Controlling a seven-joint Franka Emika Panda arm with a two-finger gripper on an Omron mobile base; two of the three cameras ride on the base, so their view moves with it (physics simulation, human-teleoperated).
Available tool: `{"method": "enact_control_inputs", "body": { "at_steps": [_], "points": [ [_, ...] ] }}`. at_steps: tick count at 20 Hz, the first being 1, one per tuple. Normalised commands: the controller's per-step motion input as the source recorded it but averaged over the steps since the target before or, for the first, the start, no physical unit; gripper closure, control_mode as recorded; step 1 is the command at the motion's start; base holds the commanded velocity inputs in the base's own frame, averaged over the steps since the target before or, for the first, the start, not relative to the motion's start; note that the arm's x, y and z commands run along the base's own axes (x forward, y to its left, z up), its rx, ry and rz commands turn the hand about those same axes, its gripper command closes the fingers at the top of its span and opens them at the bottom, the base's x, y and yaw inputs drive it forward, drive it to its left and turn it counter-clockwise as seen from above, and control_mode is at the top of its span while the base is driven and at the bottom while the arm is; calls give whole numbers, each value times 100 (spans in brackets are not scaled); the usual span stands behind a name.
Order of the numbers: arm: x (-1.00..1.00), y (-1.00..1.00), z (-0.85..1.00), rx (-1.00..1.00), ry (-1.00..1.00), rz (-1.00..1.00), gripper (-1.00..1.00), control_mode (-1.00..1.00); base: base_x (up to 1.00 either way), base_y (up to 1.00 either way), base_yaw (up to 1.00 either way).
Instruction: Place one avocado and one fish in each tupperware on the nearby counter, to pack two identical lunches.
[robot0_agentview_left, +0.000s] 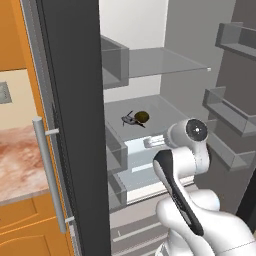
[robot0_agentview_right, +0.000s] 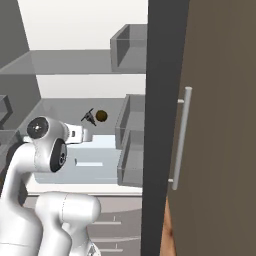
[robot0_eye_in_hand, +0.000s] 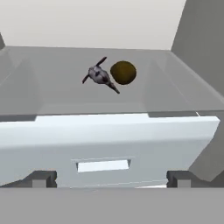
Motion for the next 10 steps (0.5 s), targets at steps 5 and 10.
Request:
{"method": "enact_control_inputs", "body": {
  "at_steps": [5,10],
  "points": [
    [2,0,83,0,14,11,-100,-100,0,0,0],
    [17,0,13,0,17,1,-100,-100,0,0,0]
  ]
}}
